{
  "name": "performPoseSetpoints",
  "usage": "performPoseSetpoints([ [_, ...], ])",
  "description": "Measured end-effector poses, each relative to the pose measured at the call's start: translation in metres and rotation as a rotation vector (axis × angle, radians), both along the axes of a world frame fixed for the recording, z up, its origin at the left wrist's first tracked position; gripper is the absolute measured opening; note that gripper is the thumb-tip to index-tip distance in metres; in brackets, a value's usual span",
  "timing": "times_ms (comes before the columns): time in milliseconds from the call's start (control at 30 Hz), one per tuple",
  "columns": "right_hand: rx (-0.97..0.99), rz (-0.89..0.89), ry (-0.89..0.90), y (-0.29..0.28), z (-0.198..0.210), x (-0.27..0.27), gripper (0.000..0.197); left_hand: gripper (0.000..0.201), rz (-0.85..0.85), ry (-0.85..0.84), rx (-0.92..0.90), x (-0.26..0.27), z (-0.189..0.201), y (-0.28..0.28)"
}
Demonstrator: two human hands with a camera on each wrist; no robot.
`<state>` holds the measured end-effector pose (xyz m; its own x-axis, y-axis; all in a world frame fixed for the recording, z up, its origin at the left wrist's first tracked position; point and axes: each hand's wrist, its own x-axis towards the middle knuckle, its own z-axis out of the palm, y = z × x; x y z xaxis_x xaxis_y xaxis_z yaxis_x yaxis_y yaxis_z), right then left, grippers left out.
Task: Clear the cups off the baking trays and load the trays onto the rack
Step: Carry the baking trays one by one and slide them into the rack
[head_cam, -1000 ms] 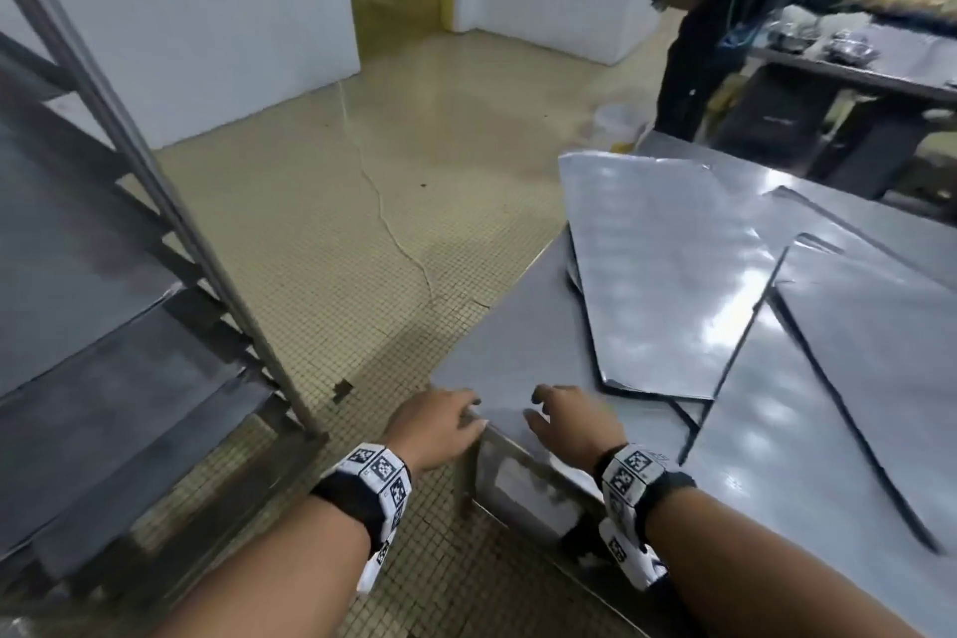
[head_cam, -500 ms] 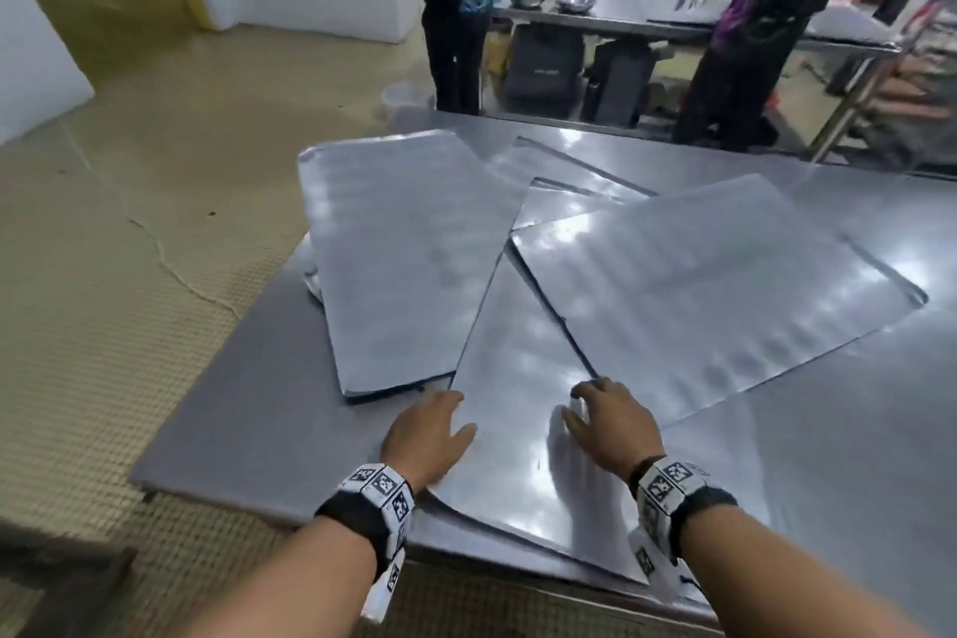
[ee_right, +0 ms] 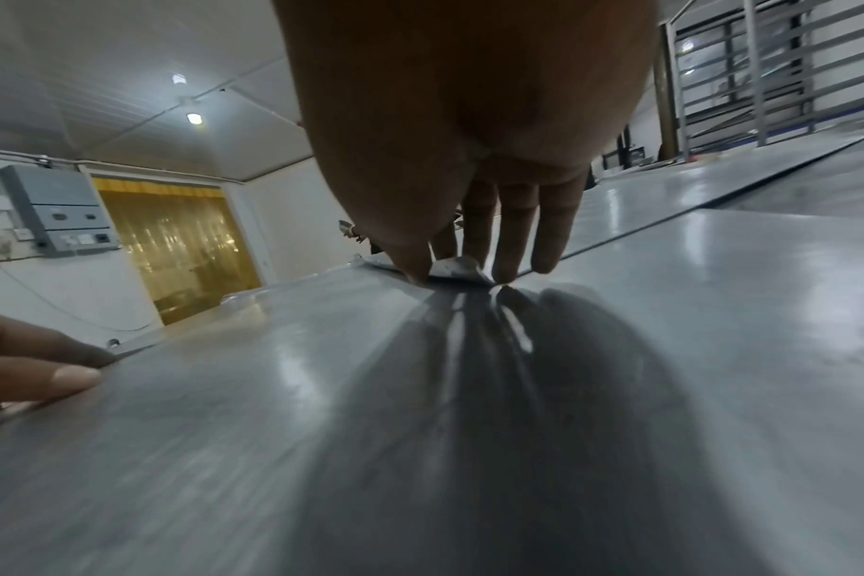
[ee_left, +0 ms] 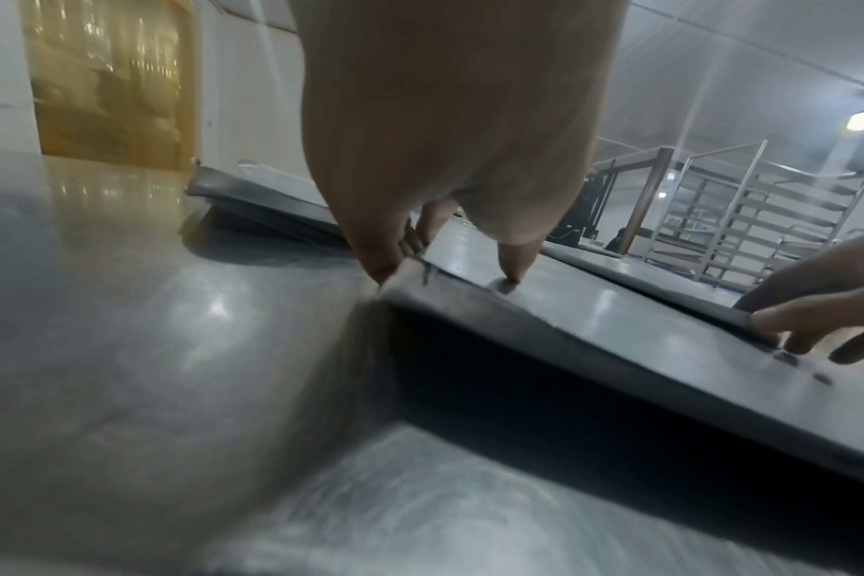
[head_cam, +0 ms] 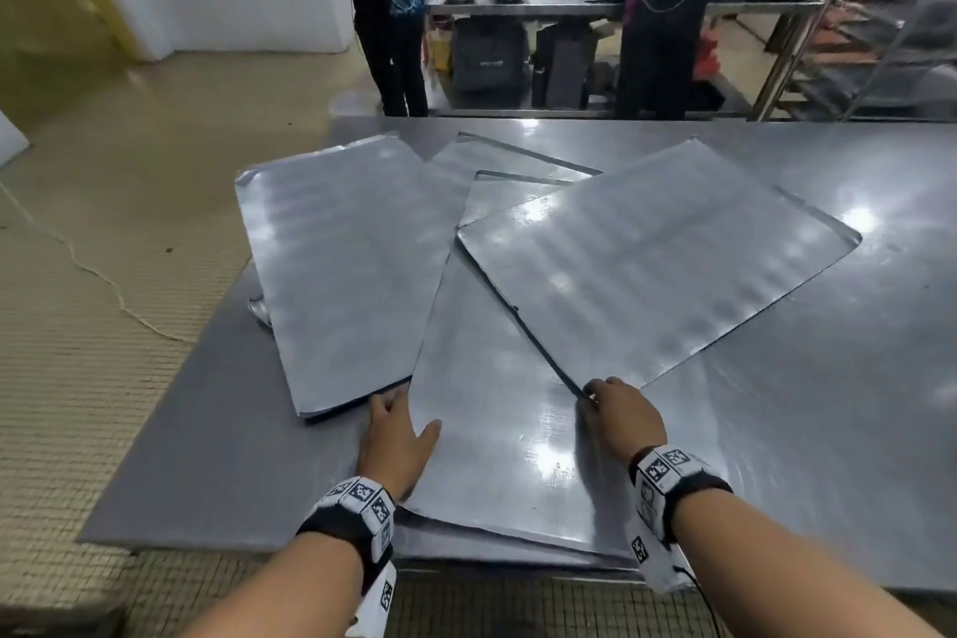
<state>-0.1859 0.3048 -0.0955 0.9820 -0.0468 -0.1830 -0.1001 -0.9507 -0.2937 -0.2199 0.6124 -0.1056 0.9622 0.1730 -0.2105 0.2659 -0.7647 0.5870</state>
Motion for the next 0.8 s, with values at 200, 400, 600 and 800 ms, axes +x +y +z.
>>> performPoseSetpoints([
  [200,-0.005,-0.067,0.025,-0.001,-0.001,-0.048,0.040,0.052,-0.124,0.052,-0.122,-0.016,-0.003,0.006],
  [400,-0.026,-0.251,0.038,-0.027,-0.001,-0.119,0.047,0.053,-0.213,0.044,-0.228,-0.046,-0.010,-0.024],
  [600,-0.066,-0.443,0.107,-0.085,-0.009,-0.169,0.052,0.053,-0.206,-0.035,-0.213,-0.068,-0.023,-0.054],
  [800,-0.134,-0.445,0.133,-0.150,-0.006,-0.172,0.044,0.051,-0.142,-0.057,-0.189,-0.081,-0.021,-0.076],
])
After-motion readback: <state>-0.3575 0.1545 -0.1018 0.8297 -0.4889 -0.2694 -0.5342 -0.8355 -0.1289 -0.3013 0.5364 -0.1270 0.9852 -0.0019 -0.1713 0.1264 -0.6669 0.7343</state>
